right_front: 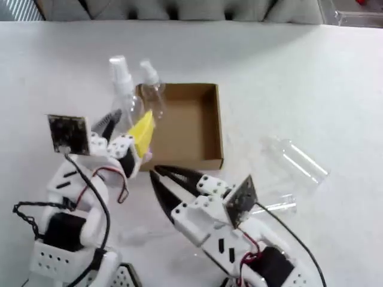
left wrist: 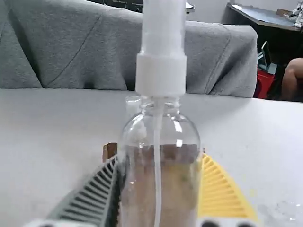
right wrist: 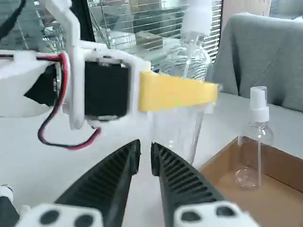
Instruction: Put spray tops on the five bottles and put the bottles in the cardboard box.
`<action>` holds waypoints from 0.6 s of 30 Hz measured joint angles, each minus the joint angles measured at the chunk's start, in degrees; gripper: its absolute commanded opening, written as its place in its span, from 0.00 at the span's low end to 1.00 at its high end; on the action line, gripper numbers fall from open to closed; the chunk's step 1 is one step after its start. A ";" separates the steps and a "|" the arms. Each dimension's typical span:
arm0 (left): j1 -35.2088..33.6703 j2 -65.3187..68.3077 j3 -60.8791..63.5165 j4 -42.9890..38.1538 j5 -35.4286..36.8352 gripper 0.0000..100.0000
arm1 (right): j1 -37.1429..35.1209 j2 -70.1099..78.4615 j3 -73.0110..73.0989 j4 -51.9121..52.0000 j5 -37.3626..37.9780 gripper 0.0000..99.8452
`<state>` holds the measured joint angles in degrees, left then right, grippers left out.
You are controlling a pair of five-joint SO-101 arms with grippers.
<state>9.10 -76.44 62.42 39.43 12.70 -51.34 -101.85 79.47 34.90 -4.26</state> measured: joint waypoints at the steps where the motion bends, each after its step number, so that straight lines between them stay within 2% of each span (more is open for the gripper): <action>1: 0.00 0.26 -0.35 0.00 2.29 0.02 | -0.09 -0.70 1.85 -1.32 0.00 0.02; 4: 0.97 0.26 -1.05 0.00 7.65 0.02 | -0.53 -0.26 7.47 -5.98 0.00 0.02; 6: 3.08 0.26 -1.05 0.00 8.35 0.02 | -0.44 -0.44 10.90 -10.02 0.00 0.02; 11: 8.00 0.26 -1.05 0.00 8.35 0.02 | -0.79 -0.79 16.00 -17.85 0.00 0.02; 18: 11.08 -0.18 -1.05 1.41 6.42 0.02 | 0.18 -0.79 16.88 -18.46 0.00 0.02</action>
<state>20.18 -76.62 61.36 40.84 19.12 -51.16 -102.64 96.35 16.44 -4.26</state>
